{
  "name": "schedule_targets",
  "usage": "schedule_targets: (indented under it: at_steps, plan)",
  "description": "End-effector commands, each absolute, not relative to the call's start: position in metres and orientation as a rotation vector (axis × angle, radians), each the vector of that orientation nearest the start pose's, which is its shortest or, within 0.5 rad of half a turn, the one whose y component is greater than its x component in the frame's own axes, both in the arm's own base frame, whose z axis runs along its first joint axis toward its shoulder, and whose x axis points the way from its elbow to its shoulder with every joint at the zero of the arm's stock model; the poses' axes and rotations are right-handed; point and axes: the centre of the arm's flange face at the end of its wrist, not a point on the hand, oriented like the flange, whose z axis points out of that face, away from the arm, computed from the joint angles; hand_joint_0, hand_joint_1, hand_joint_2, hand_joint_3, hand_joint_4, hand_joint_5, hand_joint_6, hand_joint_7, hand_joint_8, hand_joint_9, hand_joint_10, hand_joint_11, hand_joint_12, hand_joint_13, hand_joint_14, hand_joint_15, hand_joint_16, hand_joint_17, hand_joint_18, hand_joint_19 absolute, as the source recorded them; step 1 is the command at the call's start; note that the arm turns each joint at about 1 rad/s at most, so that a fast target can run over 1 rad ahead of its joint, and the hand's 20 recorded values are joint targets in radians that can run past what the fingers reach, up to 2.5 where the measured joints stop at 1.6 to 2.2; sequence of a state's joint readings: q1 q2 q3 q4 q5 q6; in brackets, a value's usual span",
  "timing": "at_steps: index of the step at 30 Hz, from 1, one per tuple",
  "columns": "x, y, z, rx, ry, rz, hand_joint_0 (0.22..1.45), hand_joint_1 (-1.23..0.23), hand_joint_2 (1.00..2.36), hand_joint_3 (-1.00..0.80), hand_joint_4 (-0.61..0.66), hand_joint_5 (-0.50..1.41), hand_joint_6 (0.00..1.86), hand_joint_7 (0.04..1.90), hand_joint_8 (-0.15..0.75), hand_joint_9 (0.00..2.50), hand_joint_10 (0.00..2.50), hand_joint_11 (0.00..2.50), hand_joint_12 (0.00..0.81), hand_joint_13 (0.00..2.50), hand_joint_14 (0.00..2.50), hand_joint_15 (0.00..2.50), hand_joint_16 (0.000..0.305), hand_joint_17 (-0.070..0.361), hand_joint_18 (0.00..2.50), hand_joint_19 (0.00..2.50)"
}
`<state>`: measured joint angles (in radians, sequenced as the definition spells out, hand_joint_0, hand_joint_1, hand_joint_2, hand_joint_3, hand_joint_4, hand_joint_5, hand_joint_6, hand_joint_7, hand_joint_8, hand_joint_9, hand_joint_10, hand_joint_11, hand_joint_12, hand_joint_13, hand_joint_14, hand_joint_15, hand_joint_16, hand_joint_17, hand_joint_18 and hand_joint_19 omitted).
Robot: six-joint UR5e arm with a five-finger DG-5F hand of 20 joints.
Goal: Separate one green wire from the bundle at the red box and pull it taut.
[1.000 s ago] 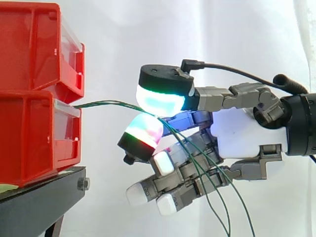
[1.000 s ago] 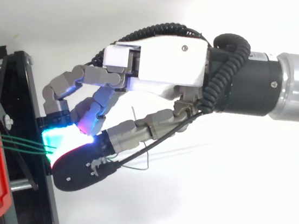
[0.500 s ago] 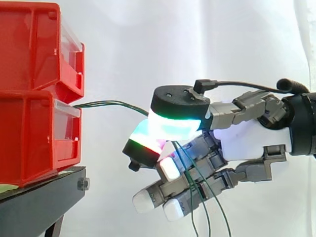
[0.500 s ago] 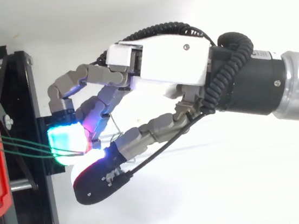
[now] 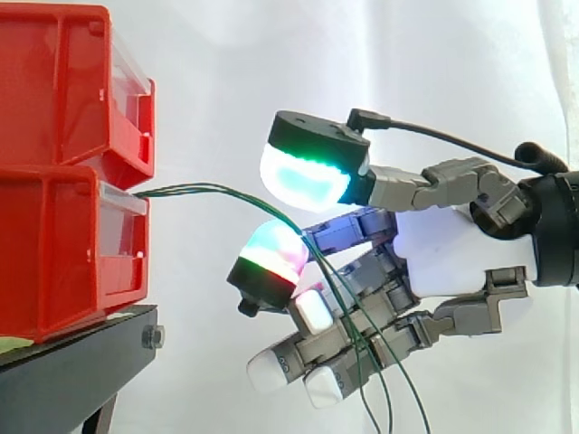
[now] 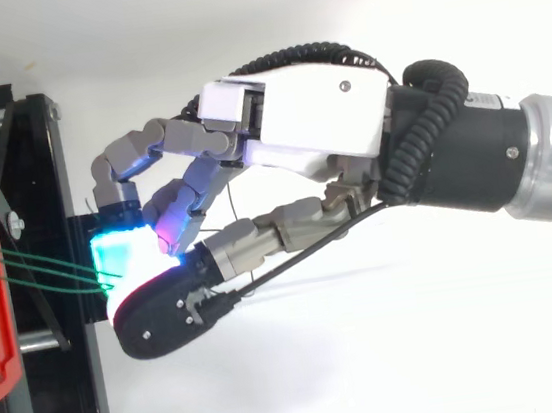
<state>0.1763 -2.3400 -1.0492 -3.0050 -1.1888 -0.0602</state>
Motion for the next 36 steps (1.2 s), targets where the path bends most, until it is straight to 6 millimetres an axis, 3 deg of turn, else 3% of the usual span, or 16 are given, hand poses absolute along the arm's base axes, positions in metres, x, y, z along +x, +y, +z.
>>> schedule_targets:
  at_steps: [1, 4, 8, 14, 23, 36]
  plan:
    - [0.775, -0.035, 0.263, 1.312, 1.182, 0.939, 0.58, -0.55, 1.01, -0.44, 0.22, -0.15, 0.86, 1.29, 0.316, 1.03, 0.02, 0.65, 0.395, 0.72, 0.01, 0.35, 0.057, 0.128, 0.73, 0.5]
    - [0.775, -0.036, 0.263, 1.312, 1.181, 0.939, 0.58, -0.63, 1.02, -0.26, 0.22, -0.15, 0.86, 1.34, 0.324, 1.03, 0.02, 0.65, 0.399, 0.73, 0.01, 0.35, 0.057, 0.128, 0.73, 0.5]
    - [0.774, -0.035, 0.267, 1.311, 1.181, 0.942, 0.58, -0.73, 1.02, -0.16, 0.21, -0.15, 0.87, 1.33, 0.321, 1.01, 0.02, 0.67, 0.399, 0.73, 0.01, 0.36, 0.058, 0.129, 0.74, 0.5]
    - [0.772, -0.035, 0.269, 1.319, 1.192, 0.936, 0.6, -0.78, 1.02, -0.24, 0.19, -0.17, 0.88, 1.28, 0.315, 1.0, 0.02, 0.74, 0.388, 0.75, 0.02, 0.4, 0.057, 0.129, 0.74, 0.5]
    - [0.772, -0.035, 0.27, 1.327, 1.186, 0.939, 0.61, -0.79, 1.02, -0.29, 0.2, -0.18, 0.88, 1.25, 0.312, 1.07, 0.02, 0.96, 0.395, 0.97, 0.02, 0.68, 0.058, 0.13, 0.77, 0.52]
    - [0.771, -0.035, 0.275, 1.346, 1.2, 0.937, 0.64, -0.83, 1.01, -0.34, 0.16, -0.18, 0.87, 1.23, 0.312, 1.06, 0.03, 1.03, 0.393, 1.07, 0.03, 0.88, 0.058, 0.13, 0.8, 0.55]
